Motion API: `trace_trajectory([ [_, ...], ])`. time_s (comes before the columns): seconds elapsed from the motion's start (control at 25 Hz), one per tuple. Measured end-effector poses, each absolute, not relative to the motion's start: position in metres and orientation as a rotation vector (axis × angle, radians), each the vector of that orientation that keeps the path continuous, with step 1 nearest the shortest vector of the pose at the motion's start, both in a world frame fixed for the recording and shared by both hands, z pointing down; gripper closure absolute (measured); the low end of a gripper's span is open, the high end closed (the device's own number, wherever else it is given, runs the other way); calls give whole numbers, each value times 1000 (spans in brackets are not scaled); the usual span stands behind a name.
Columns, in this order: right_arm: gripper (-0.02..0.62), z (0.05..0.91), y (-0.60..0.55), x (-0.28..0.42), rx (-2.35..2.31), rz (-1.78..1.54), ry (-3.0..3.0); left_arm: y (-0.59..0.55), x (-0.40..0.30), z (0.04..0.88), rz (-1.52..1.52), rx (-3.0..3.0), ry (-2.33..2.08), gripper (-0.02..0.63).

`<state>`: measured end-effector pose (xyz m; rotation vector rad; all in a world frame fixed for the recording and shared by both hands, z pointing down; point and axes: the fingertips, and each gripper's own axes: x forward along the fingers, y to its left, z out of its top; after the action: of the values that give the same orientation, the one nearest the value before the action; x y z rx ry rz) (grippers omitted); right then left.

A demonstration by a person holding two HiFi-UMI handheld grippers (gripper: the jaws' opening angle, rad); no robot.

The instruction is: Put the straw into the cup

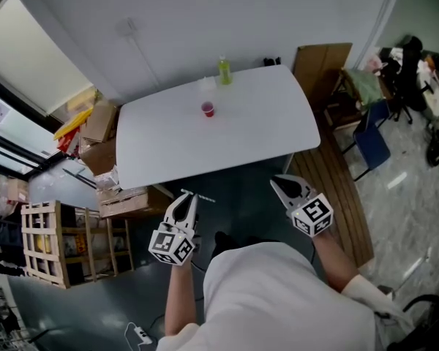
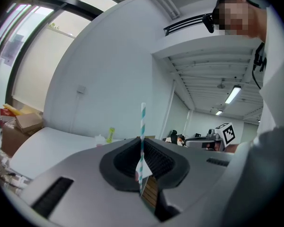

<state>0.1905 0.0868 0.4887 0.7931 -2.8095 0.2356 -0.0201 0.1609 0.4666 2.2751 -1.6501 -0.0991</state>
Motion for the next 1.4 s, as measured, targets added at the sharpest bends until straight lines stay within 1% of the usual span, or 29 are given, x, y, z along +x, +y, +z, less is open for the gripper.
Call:
trace_trajectory([
  [0.32, 557, 495, 67, 181, 787, 257, -2797, 140, -29, 470, -79, 2265, -1634, 583],
  [0.6, 555, 495, 32, 170, 881, 284, -2793, 103, -57, 477, -89, 2273, -1605, 583],
  [0.92, 555, 497, -9, 138, 938, 334, -2784, 52, -89, 484, -81, 2294, -1537, 583],
  [1.4, 555, 494, -67, 71, 989, 325, -2770, -23, -145, 489, -59, 2346, -1443, 583],
])
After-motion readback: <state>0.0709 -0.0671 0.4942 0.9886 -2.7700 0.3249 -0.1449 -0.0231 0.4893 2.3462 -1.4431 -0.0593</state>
